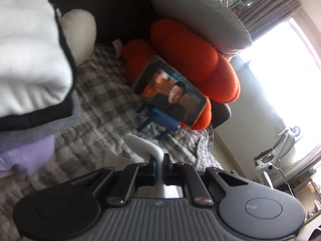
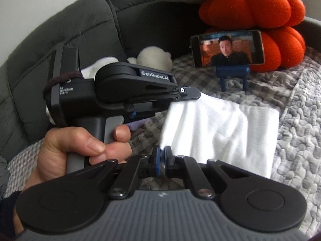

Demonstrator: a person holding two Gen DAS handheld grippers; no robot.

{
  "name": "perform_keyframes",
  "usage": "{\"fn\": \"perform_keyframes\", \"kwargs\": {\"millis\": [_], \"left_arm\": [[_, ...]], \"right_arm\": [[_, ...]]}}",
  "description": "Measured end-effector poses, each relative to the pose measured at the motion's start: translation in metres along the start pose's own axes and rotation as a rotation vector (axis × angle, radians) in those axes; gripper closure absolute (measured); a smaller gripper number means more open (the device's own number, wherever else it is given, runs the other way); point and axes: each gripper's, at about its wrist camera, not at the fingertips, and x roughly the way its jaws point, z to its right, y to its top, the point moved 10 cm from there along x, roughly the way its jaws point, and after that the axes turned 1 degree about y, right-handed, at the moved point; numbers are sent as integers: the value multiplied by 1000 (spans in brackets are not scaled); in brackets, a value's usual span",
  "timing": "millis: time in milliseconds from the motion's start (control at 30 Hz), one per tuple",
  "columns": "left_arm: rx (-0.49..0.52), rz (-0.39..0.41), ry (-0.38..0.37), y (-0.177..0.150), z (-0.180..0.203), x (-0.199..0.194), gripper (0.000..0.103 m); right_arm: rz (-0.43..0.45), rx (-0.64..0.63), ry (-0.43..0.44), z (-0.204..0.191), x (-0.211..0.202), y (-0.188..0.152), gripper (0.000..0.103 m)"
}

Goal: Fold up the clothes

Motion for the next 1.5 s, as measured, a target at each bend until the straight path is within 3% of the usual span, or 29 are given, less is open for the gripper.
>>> {"fn": "perform_keyframes", "kwargs": {"millis": [367,900,1000,1100,1200,1300,1367,1500], "left_arm": [[-6,-39,68,4,-23,16,97],[18,-13,155,11,-38,14,97],[30,-11,183,11,-41,13,97],[64,3,238,11,-43,6,97],[92,25,254,12,-40,-3,97],[123,41,250,13,-32,-9,97],[148,44,235,10,-22,-12,97],[205,3,204,-5,-2,-6,97]], "right_arm": [[-54,4,5,-9,27,-9,97],[-113,3,29,-15,45,-23,96],[-111,29,73,-19,46,-23,88],[-140,6,125,-29,45,-26,88],[-135,-22,91,-27,32,-21,88],[-69,31,51,-7,3,-3,88],[-15,86,-24,20,-17,11,88],[7,265,-202,92,-38,15,87]]}}
